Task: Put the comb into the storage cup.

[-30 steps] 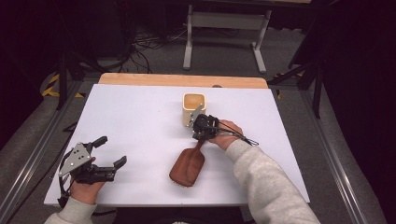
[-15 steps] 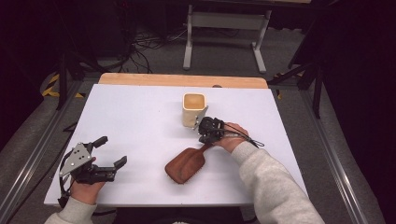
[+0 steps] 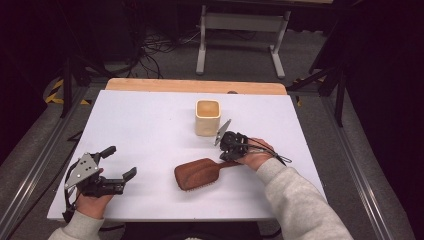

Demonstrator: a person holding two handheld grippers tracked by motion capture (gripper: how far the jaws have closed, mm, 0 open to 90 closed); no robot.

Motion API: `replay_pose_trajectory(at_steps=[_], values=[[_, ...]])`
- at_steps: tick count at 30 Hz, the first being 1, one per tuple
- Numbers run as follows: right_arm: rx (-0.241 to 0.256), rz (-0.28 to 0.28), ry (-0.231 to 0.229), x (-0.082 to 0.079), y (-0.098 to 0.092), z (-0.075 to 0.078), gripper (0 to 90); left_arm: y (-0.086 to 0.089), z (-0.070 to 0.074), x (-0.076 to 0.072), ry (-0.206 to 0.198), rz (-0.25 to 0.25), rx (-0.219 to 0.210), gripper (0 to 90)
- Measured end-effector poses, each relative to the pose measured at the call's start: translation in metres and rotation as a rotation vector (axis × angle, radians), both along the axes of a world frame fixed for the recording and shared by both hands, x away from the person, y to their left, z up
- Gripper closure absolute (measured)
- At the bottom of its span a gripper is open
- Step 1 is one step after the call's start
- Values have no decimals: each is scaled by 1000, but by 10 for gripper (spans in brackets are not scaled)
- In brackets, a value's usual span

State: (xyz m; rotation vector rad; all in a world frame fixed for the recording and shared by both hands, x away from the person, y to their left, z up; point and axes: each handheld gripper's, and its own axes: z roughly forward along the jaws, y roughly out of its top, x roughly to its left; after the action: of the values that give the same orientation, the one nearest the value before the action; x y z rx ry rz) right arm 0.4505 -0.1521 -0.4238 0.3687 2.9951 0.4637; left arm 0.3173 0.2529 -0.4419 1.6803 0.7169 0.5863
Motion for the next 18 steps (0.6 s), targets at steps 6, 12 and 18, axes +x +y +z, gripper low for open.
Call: replay_pose_trajectory(at_steps=[6,12,18], values=[[-11,3,17,-6,-5,0,897,0,0,1,3,-4,3,32],[-10,2,34,-13,-10,3,897,-1,-1,1,3,-3,0,32],[-10,13,49,-24,-13,3,896,-2,-1,1,3,-4,1,32]])
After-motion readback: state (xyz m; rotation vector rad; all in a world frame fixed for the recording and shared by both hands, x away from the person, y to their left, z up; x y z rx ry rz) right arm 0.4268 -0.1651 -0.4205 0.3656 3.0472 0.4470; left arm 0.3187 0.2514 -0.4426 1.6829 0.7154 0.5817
